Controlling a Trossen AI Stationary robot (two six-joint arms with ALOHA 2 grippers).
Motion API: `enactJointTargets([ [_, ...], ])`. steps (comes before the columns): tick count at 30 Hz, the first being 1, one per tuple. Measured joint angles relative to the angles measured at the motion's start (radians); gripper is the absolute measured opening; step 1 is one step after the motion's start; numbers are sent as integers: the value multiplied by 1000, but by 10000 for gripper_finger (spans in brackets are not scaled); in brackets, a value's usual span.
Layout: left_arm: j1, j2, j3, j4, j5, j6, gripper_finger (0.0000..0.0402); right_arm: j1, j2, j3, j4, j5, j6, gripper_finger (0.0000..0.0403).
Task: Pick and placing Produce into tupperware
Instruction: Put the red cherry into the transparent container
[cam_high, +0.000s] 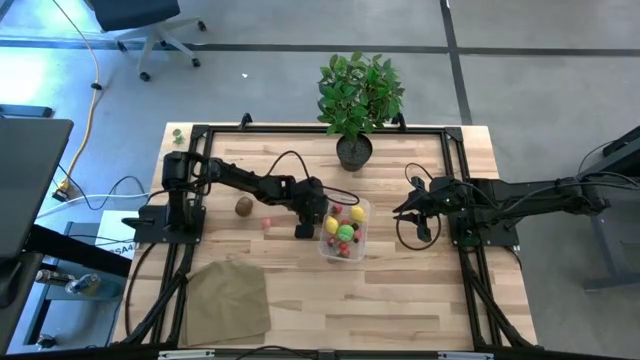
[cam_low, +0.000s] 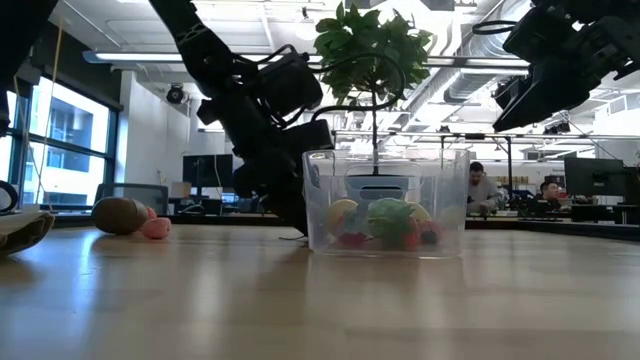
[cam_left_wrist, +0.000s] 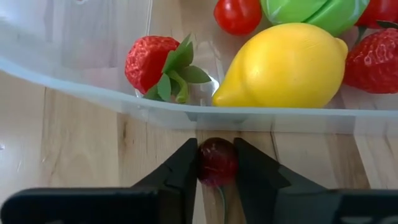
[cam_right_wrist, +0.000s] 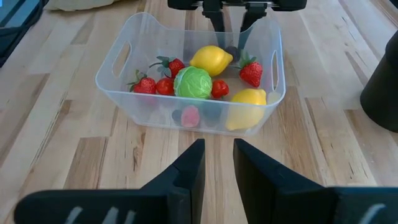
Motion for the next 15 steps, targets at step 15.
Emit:
enactJointTargets([
  [15,8,-12,-2,-19,-4,-15,78,0,0,0,0,0,0,73],
])
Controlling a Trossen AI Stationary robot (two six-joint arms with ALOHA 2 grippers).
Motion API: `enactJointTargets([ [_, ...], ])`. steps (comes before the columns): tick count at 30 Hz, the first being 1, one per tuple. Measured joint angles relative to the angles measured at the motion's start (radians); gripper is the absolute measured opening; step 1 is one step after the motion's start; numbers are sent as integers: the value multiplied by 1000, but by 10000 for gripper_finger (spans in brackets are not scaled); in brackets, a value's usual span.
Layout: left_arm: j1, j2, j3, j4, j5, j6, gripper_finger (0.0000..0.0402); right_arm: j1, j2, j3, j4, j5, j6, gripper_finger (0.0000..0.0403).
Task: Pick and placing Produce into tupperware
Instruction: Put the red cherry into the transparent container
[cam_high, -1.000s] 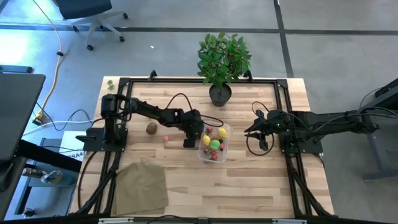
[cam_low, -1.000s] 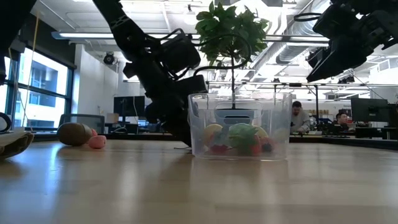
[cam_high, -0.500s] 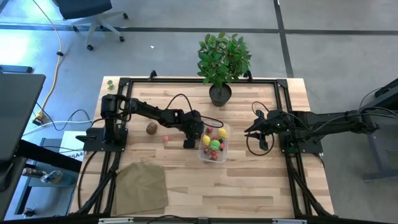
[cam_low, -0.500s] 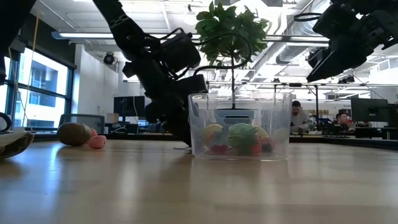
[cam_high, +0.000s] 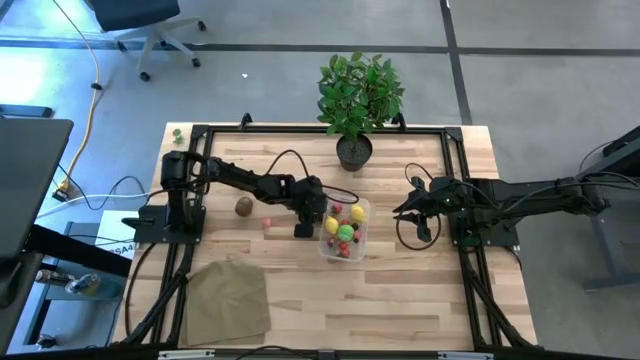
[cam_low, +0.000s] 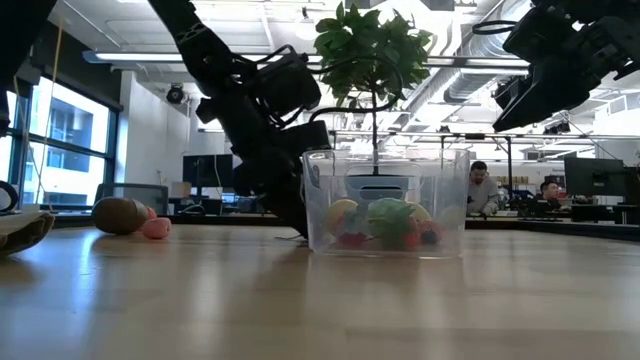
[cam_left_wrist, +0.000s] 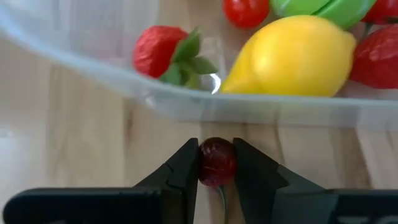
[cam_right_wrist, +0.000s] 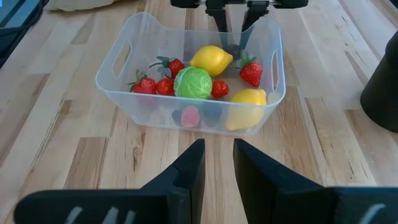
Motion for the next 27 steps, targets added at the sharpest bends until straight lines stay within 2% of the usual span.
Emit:
enactJointTargets([
  [9,52,-84,-1,-84,2,11,77,0,0,0,0,0,0,73],
  [18,106,-244,-1,-119,7,45,77,0,0,0,0,0,0,73],
  [23,96,-335,0,-83,-30,53,77,0,0,0,0,0,0,73],
  [27,59,-353,17,-62,-37,48,76,0,0,0,0,0,0,73],
])
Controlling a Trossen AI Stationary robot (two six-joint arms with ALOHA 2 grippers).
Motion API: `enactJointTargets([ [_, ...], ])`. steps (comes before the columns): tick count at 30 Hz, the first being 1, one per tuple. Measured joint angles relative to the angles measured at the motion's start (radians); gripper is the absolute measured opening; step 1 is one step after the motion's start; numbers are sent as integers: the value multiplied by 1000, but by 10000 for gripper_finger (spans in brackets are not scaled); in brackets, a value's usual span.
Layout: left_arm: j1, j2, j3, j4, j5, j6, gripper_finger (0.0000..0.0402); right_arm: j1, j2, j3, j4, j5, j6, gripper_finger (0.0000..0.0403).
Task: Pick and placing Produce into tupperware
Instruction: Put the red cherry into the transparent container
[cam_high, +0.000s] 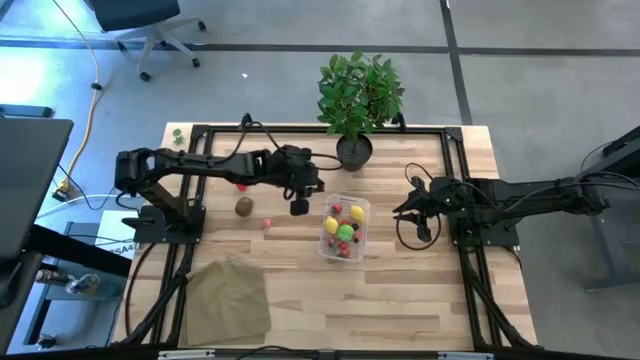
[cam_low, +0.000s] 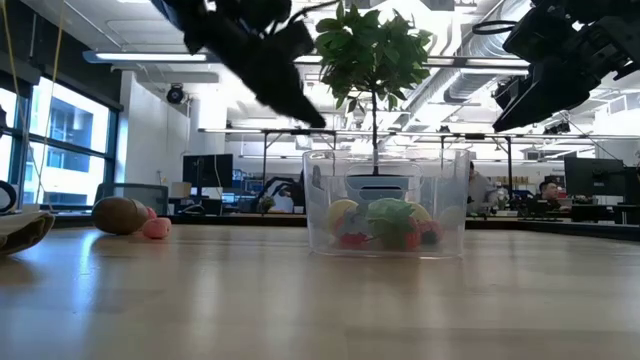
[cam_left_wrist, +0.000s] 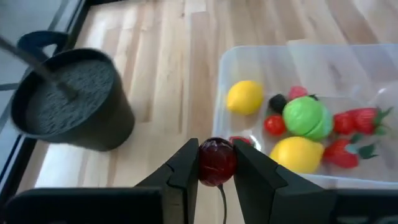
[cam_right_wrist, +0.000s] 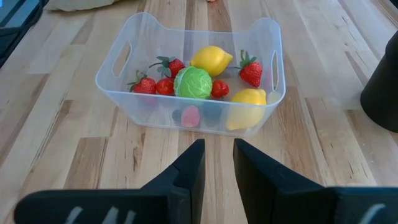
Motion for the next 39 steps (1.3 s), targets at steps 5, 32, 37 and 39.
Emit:
enactJointTargets([
  [5,-54,63,128,-113,-11,23,76,0,0,0,0,0,0,73],
  [32,-152,437,378,-204,11,79,76,0,0,0,0,0,0,73],
  [37,-152,468,375,-207,15,66,76,0,0,0,0,0,0,73],
  [39,-152,474,376,-192,16,60,76,0,0,0,0,0,0,73],
])
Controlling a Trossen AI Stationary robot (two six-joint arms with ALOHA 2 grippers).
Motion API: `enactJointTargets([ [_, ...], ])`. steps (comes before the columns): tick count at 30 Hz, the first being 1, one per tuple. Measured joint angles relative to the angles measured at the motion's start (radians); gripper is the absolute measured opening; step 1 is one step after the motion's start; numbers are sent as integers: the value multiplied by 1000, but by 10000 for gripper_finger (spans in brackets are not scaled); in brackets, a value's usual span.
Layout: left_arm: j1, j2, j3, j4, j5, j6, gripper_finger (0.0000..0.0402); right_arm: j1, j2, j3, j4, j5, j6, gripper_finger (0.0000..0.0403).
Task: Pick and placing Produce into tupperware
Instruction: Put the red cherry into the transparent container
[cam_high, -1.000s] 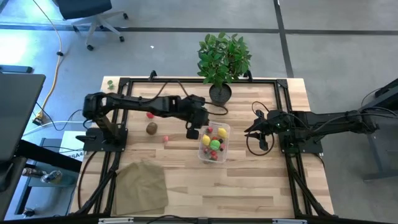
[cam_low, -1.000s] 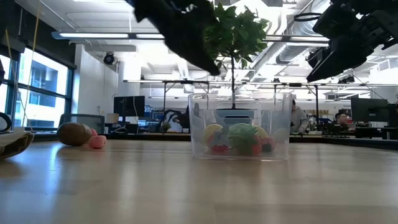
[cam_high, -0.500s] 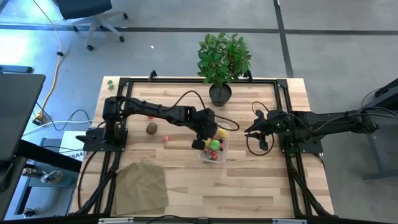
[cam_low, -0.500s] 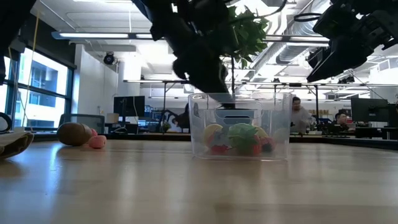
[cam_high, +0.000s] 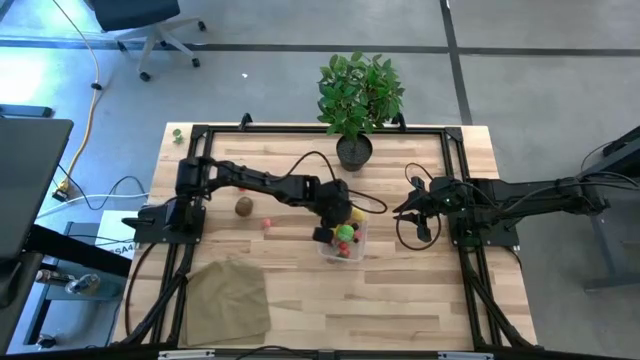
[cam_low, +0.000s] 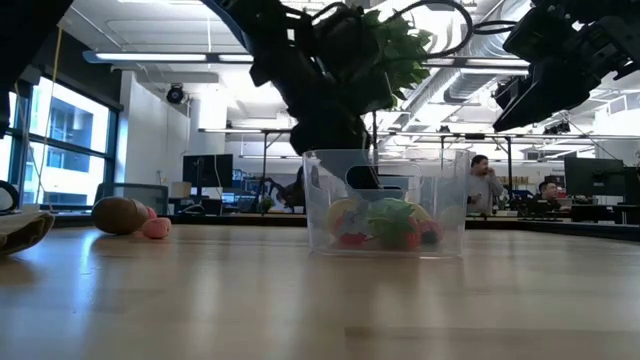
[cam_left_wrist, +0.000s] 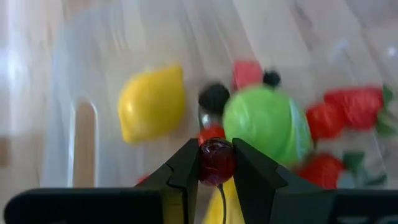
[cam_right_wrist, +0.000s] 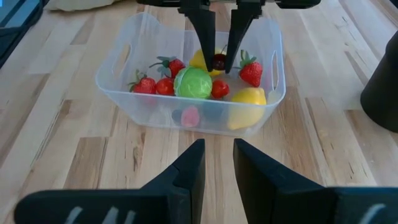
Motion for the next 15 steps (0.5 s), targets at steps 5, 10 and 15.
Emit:
enactJointTargets([
  [5,0,7,0,0,8,-4,76,0,0,0,-1,0,0,73],
  [10,0,6,0,2,6,-7,77,0,0,0,0,0,0,73],
  [15,0,6,0,2,0,-14,101,0,0,0,0,0,0,73],
])
